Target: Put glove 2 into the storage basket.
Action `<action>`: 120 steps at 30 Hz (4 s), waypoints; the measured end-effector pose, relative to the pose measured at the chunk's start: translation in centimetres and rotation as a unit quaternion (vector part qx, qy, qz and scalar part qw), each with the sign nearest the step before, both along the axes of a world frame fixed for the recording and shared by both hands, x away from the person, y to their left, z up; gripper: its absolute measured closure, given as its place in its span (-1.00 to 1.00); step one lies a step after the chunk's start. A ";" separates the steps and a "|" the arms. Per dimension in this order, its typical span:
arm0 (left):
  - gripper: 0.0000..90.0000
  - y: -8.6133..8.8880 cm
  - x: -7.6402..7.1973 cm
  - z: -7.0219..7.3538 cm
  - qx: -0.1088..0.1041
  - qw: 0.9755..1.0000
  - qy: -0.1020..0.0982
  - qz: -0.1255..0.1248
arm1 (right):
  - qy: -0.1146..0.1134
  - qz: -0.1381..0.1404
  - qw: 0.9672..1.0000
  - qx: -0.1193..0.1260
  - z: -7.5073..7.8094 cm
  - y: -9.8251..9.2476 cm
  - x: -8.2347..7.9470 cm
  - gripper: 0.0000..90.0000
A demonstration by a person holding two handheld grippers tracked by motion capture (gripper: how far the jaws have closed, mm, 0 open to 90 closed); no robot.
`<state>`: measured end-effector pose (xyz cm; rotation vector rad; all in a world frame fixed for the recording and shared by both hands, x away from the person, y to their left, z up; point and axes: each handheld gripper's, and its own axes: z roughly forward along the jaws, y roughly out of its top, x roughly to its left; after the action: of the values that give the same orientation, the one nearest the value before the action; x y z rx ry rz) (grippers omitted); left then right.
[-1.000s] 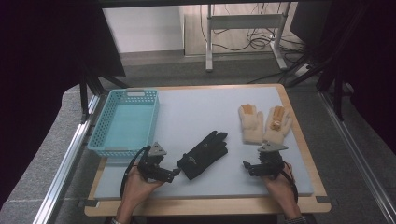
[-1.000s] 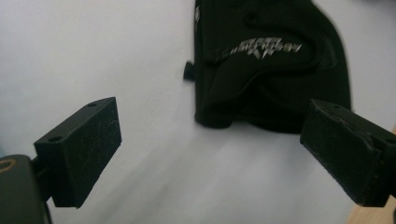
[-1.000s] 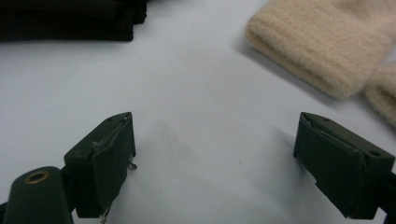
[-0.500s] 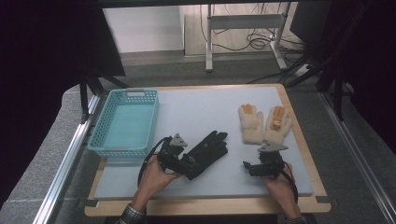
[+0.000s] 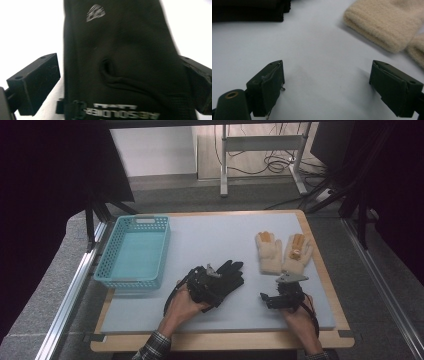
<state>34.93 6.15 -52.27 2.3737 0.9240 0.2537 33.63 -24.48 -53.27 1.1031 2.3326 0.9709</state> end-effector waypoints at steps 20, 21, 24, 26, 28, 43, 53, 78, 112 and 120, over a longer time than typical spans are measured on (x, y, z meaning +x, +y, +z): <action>0.31 0.5 -0.3 0.5 -0.018 1.000 0.019 -0.010 | 0.000 -0.001 1.000 -0.001 0.0 0.0 0.0 -0.73; 0.35 0.6 -0.3 0.6 -0.021 1.000 0.017 -0.009 | 0.000 -0.001 1.000 -0.001 0.0 0.0 0.0 -0.73; 0.41 1.0 -0.2 1.0 -0.031 0.999 0.015 0.001 | 0.000 -0.001 1.000 0.000 0.0 0.0 0.0 -0.73; 0.43 1.3 -0.1 1.3 -0.033 0.999 0.008 0.010 | 0.000 -0.001 1.000 0.000 0.0 0.0 0.0 -0.73; 0.43 1.6 0.0 1.7 -0.040 0.999 0.008 0.017 | 0.000 0.000 1.000 0.000 0.0 0.0 0.0 -0.73; 0.39 4.6 1.5 5.6 -0.057 0.995 -0.024 0.073 | 0.000 -0.001 1.000 0.000 0.0 0.0 0.0 -0.73; 0.39 7.6 2.5 8.3 -0.062 0.990 -0.045 0.116 | 0.000 0.000 1.000 -0.001 0.0 0.0 0.0 -0.73; 0.40 19.6 5.1 9.9 -0.034 0.955 -0.064 0.287 | -0.001 0.000 1.000 -0.001 0.0 0.0 0.0 -0.73; -0.01 27.1 10.4 2.2 0.137 0.907 0.094 0.387 | -0.001 0.001 1.000 -0.001 0.0 0.0 0.0 -0.73; -0.75 26.8 10.0 2.6 0.112 0.924 0.102 0.351 | -0.002 0.001 1.000 -0.002 0.0 0.0 0.0 -0.73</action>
<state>44.91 32.94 -49.64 2.1953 1.9251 0.4033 33.62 -24.50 -53.28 1.0978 2.3321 0.9679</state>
